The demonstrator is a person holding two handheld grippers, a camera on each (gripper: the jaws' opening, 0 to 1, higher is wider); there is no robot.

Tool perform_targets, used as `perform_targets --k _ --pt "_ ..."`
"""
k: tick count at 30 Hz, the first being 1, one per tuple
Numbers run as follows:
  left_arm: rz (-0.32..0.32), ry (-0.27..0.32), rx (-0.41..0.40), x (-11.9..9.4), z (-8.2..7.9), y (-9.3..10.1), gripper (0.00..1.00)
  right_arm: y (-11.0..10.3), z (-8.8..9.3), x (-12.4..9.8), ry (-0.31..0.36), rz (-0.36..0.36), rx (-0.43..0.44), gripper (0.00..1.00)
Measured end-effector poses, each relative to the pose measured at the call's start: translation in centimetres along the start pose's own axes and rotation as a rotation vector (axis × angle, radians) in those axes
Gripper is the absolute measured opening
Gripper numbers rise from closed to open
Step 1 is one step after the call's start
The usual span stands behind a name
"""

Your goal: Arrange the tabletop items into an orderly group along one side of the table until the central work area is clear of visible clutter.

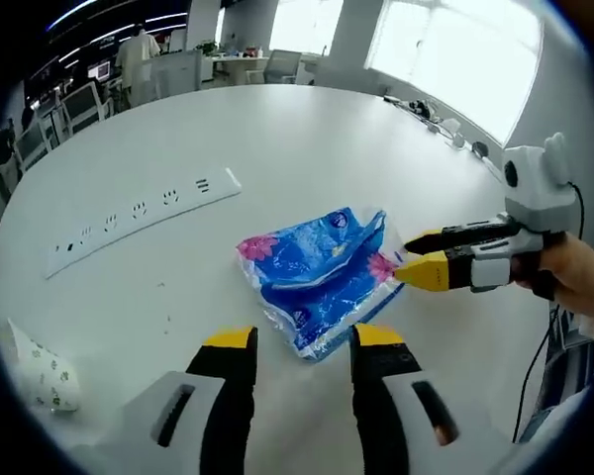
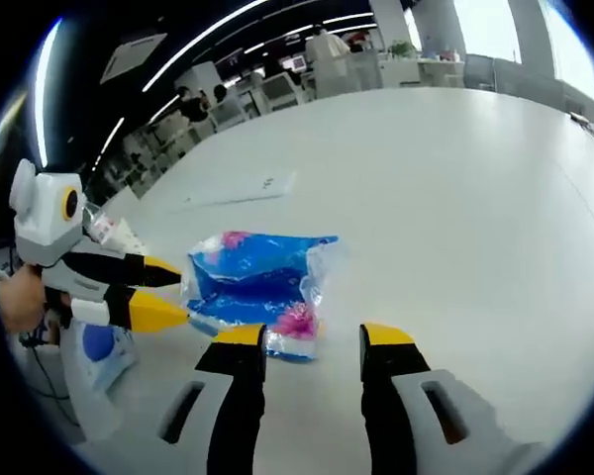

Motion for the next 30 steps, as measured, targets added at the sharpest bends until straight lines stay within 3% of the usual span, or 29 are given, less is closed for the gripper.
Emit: perform_targets --k 2,3,4,5,9,21,30 --pt "-0.012 -0.003 -0.006 0.0 0.1 0.0 0.68 0.1 -0.1 -0.5 0.012 0.000 0.014 0.55" --pt "-0.011 -0.049 -0.018 -0.1 0.6 0.2 0.80 0.0 -0.2 -0.9 0.036 -0.016 0.020 0.59" --pt "-0.022 -0.059 -0.014 -0.2 0.8 0.3 0.93 -0.2 -0.3 -1.1 0.050 -0.030 0.028 0.65" --pt "-0.029 -0.050 -0.002 -0.4 0.8 0.4 0.98 -0.1 -0.3 -1.2 0.051 -0.032 0.047 0.70" --pt "-0.038 -0.033 0.022 -1.5 0.9 0.7 0.96 -0.3 0.0 -2.3 0.061 -0.035 0.052 0.80" --pt "-0.055 -0.005 0.037 -5.8 1.5 1.9 0.95 -2.8 2.0 -5.9 0.080 -0.069 0.063 0.79" --pt "-0.066 0.009 0.026 -8.5 3.9 2.3 0.91 -4.2 4.0 -8.7 0.103 -0.076 0.062 0.80"
Point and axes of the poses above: the point that each gripper's makers call its tool centre point, and the gripper's own axes: x roughly forward along the fingers, y roughly to its right, z roughly out of its underside, the point moved 6 cm from there along -x, roughly backward along the fingers, and after that the axes turned 14 degrees about x, right-handed, at the moved point
